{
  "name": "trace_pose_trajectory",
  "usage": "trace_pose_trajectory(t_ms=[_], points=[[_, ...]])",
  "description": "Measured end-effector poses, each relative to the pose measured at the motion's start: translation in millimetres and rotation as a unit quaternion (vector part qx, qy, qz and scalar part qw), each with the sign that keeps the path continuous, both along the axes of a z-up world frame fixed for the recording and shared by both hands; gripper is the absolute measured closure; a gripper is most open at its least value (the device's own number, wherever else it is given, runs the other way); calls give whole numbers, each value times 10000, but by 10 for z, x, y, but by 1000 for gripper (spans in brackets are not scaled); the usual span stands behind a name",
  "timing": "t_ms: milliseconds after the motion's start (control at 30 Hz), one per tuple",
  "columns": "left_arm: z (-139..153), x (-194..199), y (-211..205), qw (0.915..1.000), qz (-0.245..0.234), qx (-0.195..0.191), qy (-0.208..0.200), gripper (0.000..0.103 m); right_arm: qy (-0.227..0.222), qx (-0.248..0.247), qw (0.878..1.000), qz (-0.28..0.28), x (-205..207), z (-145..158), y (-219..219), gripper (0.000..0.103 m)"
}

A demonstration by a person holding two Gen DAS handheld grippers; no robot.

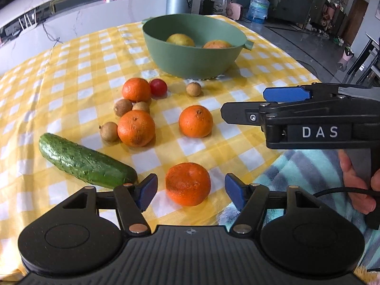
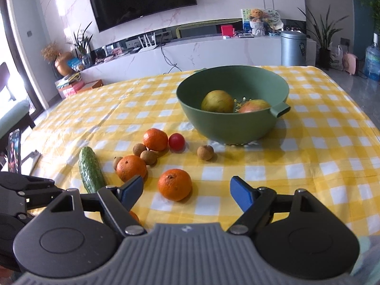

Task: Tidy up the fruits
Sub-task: 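Withdraw the left tool from the colander and grasp a tangerine on the cloth, then lift the tangerine with the left tool while the right tool grasps another tangerine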

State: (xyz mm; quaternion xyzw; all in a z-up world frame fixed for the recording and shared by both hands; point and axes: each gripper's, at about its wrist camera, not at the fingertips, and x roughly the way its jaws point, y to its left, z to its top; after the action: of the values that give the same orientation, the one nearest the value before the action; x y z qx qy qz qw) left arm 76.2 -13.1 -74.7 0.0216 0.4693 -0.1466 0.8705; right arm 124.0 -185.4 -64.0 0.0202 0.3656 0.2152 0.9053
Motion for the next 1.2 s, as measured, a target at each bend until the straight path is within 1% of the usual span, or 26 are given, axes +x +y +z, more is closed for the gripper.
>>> trace_pose_trajectory(t_ms=[100, 133, 167, 267, 333, 400, 467, 600, 733, 900, 967, 1100, 1200], points=[[-36, 16, 50, 9998, 79, -144, 60, 34, 29, -59, 10000, 29, 15, -23, 25, 26], [-45, 32, 60, 9997, 105, -204, 80, 35, 50, -68, 10000, 29, 23, -31, 26, 27], [-51, 38, 73, 9995, 131, -269, 88, 37, 77, -77, 9999, 30, 33, -43, 29, 30], [-74, 61, 103, 9989, 178, -412, 104, 42, 149, -111, 9998, 32, 57, -68, 43, 32], [-90, 71, 113, 9988, 195, -441, 104, 44, 161, -126, 9998, 32, 69, -76, 47, 34], [-101, 80, 114, 9989, 202, -428, 70, 48, 185, -123, 9997, 38, 78, -85, 51, 37], [-110, 81, 128, 9985, 187, -500, 73, 51, 217, -113, 9997, 47, 93, -93, 51, 38], [-118, 85, 127, 9985, 163, -519, 65, 51, 267, -112, 9996, 77, 120, -112, 71, 42], [-109, 99, 82, 9991, 48, -358, 210, 50, 321, -121, 9993, 127, 160, -145, 126, 46], [-133, 103, 62, 9986, -19, -343, 414, 48, 360, -232, 9989, 170, 199, -183, 192, 46], [-146, 102, 61, 9985, -20, -350, 432, 47, 411, -260, 9986, 208, 222, -208, 221, 46], [-151, 101, 60, 9984, -82, -351, 434, 51, 474, -292, 9981, 256, 259, -242, 266, 49], [-145, 94, 74, 9985, -40, -366, 407, 52, 528, -269, 9979, 277, 304, -270, 300, 51]])
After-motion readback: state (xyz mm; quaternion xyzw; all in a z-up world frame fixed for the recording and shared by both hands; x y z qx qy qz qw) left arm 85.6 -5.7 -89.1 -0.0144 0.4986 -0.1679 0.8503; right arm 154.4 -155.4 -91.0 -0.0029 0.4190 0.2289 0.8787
